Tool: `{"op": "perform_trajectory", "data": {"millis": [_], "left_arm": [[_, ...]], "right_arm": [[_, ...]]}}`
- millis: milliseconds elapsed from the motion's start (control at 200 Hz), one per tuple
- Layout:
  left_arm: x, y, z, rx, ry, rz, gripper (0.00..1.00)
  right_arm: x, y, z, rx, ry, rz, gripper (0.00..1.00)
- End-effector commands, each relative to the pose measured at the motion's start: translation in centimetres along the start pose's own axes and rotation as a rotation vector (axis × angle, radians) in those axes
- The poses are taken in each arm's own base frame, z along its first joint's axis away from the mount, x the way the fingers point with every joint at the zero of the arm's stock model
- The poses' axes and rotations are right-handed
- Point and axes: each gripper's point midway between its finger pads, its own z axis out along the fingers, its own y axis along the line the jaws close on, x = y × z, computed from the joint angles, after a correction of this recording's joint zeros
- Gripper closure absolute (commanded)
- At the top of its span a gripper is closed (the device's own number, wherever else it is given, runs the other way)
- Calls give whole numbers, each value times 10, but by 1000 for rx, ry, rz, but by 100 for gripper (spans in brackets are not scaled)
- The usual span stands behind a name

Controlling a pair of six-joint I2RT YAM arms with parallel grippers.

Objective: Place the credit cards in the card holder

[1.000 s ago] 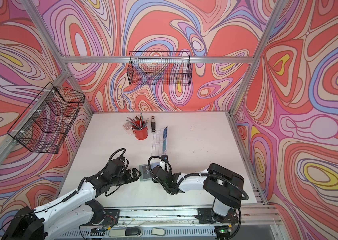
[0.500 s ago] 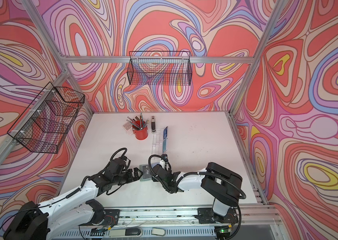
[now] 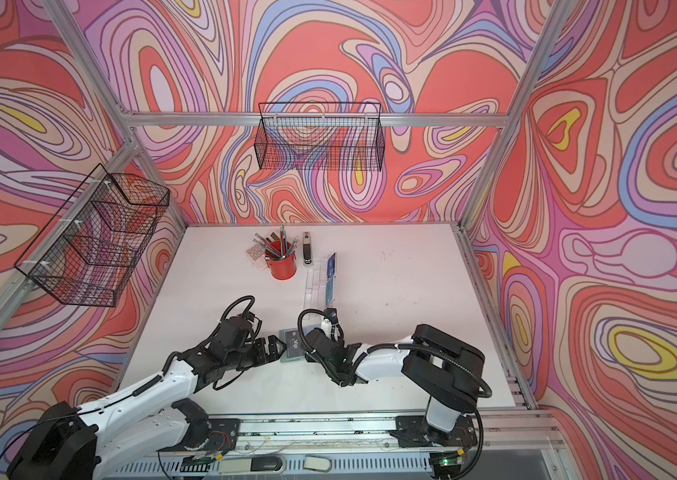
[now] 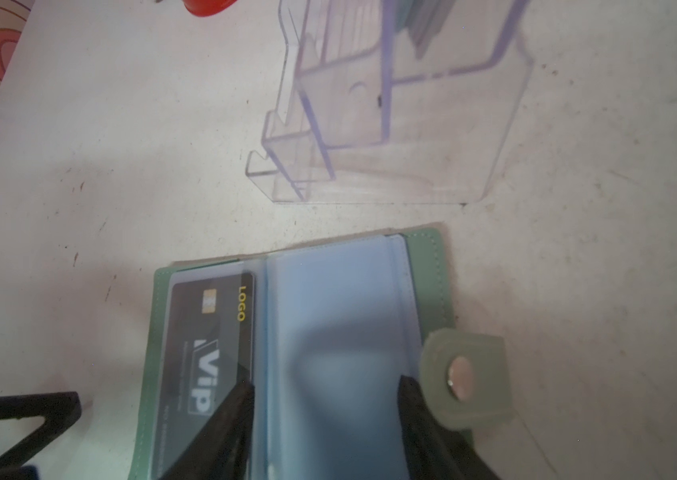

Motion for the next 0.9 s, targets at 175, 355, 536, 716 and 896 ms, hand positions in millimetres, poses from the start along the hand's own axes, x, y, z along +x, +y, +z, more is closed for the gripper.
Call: {"op": "perform_trajectory", "data": {"millis": [175, 355, 536, 716, 896], "left_arm": [[-2, -3, 2, 9, -5, 4, 6], [-4, -3, 3, 11, -8, 3, 6], [-3, -4, 9, 10, 12, 5, 6], [-1, 0, 14, -7, 17, -1, 6], [1, 2, 18, -6, 25, -7, 6]], "right_arm": [[7, -16, 3, 66, 17, 7, 41], [14, -5, 11, 20, 49, 12, 44], [17, 13, 14, -50, 76, 27, 47], [17, 31, 11, -116, 86, 36, 48], [25, 34, 16, -145, 107, 40, 48]]}}
